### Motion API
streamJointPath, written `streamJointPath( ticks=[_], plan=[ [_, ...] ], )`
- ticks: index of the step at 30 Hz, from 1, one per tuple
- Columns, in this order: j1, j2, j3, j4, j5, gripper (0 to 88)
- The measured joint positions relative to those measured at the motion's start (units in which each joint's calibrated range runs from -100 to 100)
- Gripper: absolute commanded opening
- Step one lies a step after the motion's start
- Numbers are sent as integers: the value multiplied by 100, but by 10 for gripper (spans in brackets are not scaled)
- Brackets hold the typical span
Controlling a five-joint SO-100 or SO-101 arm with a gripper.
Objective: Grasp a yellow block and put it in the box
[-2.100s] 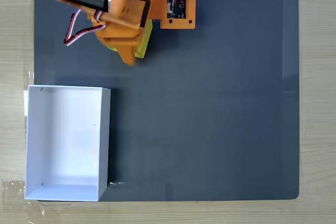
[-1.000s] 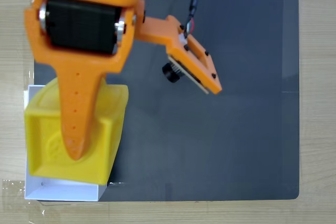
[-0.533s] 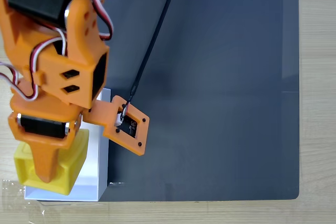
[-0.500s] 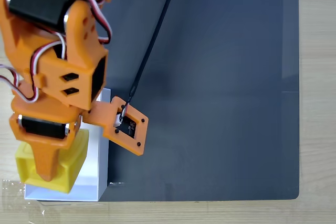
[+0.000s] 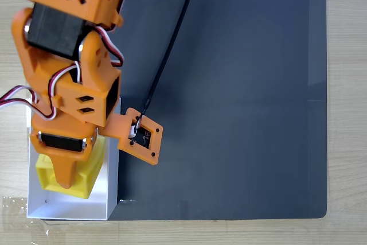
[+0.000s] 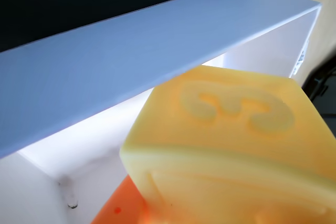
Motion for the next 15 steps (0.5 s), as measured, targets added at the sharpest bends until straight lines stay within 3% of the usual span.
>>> streamJointPath(
  ticks=[5,15],
  plan=[
    [72,0,-9,0,148,368],
    [63,0,-9,-9,301,374]
  ],
)
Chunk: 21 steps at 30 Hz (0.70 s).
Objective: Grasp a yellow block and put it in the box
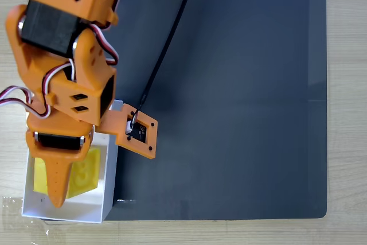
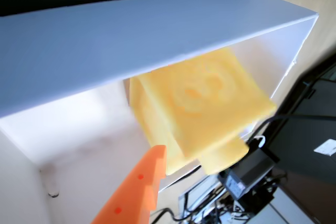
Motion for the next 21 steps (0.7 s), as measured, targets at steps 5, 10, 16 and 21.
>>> streamJointPath(
  ticks=[5,10,16,21],
  plan=[
    [-72,-93,0,9,-11,373],
    [-324,-826,0,640,-42,246],
    [-621,-2495,813,1774,-655,10],
    [-864,-4458,2322,2086,-930,24]
  ],
)
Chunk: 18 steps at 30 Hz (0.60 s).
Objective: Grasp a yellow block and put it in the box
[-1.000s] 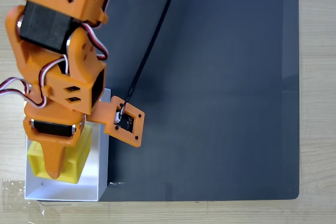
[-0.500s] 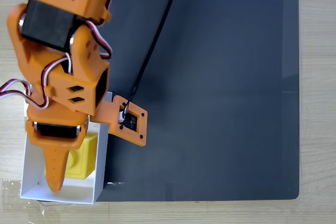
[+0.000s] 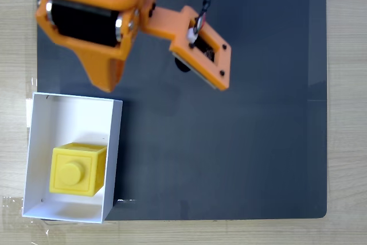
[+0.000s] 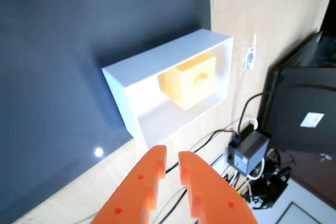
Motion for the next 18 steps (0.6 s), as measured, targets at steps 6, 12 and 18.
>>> streamJointPath(
  ticks=[6,12,18],
  plan=[
    [-225,-2469,3008,-554,-16,24],
    [-414,-4720,6098,-779,148,24],
    [-531,-6835,7696,355,296,24]
  ],
)
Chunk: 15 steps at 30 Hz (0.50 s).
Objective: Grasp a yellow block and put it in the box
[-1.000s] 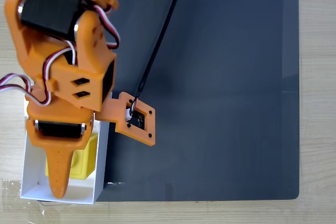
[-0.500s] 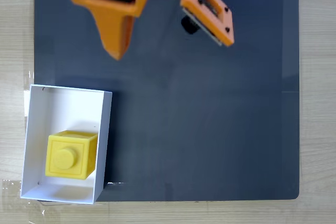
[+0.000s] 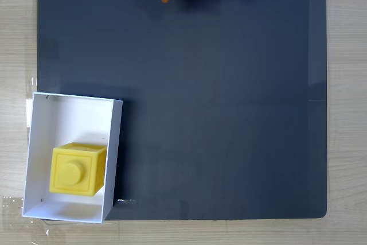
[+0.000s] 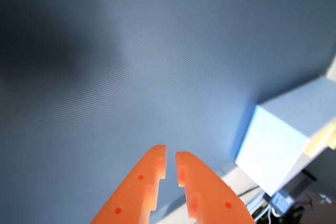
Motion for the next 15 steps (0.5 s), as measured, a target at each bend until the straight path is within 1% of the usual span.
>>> streamJointPath(
  ticks=[2,4,6,15],
  plan=[
    [-18,-565,244,381,0,24],
    [0,-995,461,511,-5,24],
    [-126,-995,596,511,0,25],
    [-135,-1096,605,554,0,26]
  ],
)
